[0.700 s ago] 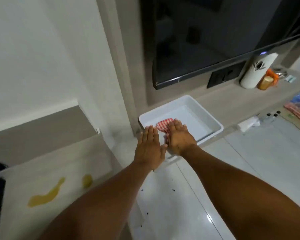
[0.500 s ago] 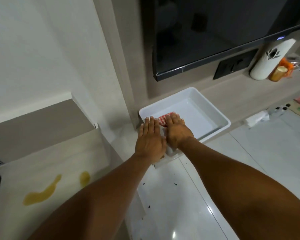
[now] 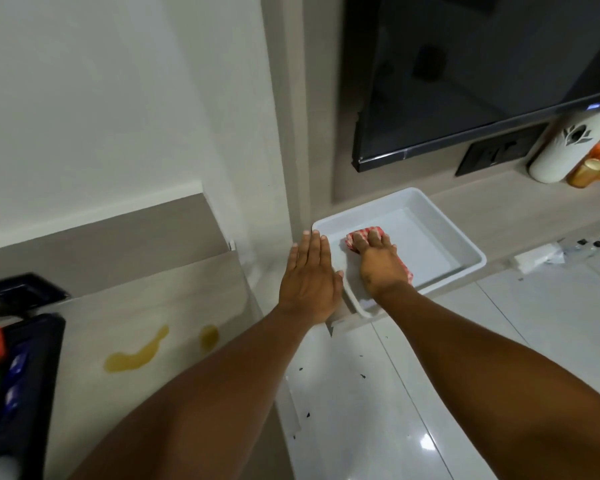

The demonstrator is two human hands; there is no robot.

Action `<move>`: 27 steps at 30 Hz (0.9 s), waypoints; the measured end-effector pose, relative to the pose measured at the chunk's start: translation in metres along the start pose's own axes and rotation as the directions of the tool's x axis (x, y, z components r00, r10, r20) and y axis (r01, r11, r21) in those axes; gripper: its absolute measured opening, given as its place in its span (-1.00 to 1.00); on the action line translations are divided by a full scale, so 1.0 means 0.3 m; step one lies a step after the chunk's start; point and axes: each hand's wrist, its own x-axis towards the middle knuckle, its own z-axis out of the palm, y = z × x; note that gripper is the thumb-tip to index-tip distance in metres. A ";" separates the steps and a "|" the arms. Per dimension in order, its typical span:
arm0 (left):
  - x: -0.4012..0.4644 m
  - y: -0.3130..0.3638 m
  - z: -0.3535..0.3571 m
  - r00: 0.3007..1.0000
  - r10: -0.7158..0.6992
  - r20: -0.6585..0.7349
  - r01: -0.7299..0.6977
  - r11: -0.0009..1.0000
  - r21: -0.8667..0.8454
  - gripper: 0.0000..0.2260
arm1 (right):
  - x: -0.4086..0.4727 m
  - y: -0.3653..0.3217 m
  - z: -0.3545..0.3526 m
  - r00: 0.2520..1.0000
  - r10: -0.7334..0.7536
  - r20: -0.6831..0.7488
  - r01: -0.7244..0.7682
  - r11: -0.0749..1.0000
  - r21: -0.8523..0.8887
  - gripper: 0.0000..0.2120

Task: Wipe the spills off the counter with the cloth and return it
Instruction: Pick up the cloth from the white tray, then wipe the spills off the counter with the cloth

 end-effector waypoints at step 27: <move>-1.548 -0.727 -0.055 0.949 -0.252 0.191 0.255 0.967 0.010 -0.22 | -1.336 -0.817 0.623 0.970 -0.239 0.047 0.231 0.964 0.130 -0.31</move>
